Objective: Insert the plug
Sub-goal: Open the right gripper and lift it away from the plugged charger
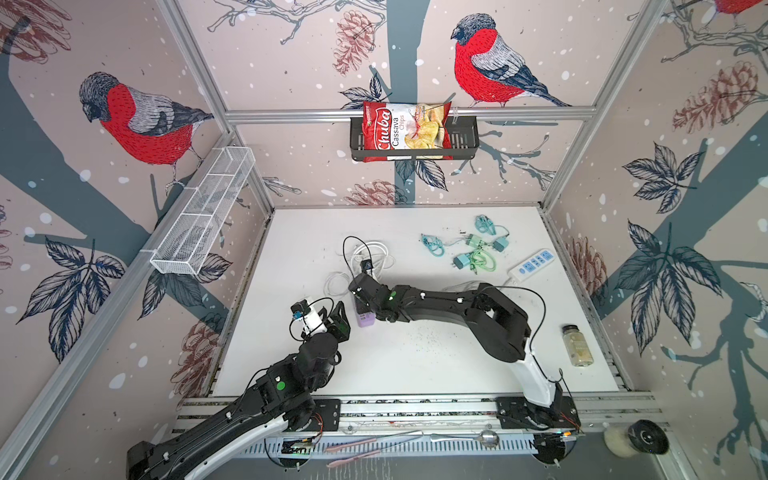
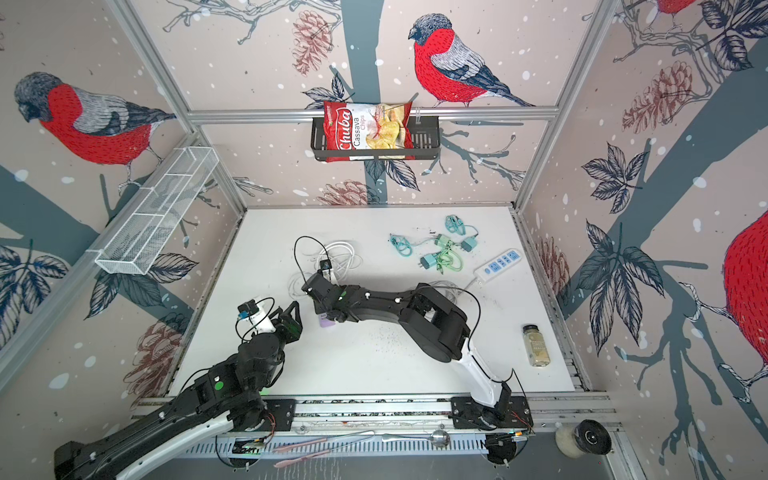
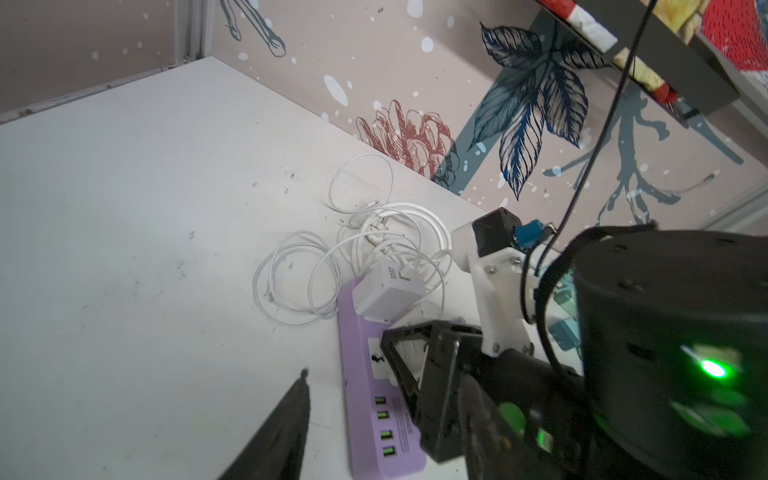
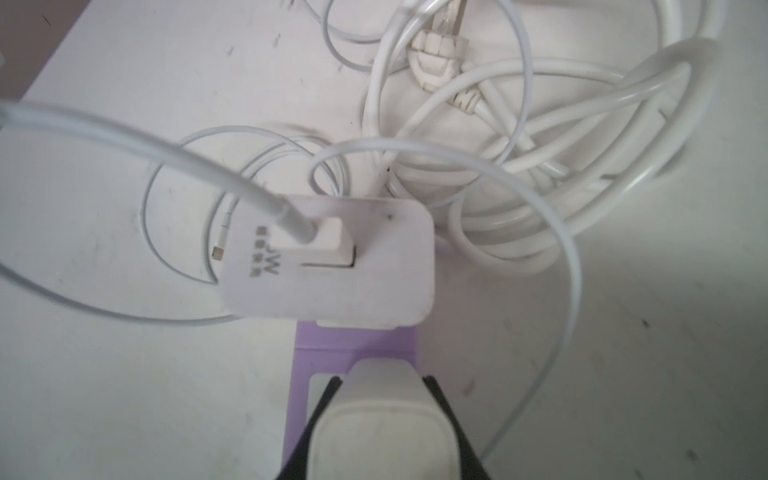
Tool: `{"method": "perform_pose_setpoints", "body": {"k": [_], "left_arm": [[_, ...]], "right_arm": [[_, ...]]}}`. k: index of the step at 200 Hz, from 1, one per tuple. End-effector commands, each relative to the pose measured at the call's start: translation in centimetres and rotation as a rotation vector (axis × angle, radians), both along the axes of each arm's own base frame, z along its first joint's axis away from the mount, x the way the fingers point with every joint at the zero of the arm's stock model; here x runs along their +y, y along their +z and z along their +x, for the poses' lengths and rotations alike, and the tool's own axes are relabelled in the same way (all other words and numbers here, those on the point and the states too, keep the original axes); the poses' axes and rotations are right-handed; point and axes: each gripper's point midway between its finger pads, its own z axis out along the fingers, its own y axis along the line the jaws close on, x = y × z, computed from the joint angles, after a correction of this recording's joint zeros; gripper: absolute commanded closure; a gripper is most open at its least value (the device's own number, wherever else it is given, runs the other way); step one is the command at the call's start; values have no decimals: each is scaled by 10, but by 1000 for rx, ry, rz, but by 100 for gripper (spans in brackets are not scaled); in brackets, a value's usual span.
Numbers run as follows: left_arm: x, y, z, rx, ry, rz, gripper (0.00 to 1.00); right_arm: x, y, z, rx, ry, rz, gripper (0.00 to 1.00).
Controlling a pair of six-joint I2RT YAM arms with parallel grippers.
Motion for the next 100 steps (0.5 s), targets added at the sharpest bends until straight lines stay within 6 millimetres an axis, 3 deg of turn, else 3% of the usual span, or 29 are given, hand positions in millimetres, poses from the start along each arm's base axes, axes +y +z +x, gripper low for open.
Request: {"method": "perform_pose_setpoints", "body": {"k": [1, 33, 53, 100], "left_arm": [[19, -4, -5, 22, 79, 15, 42], [24, 2, -9, 19, 87, -40, 44], [24, 10, -11, 8, 71, -78, 45], [38, 13, -18, 14, 104, -82, 45]], "right_arm": [[-21, -53, -17, 144, 78, -204, 100], [-3, -53, 10, 88, 51, -219, 100], [8, -51, 16, 66, 50, -211, 100], [37, -15, 11, 45, 81, -155, 66]]}}
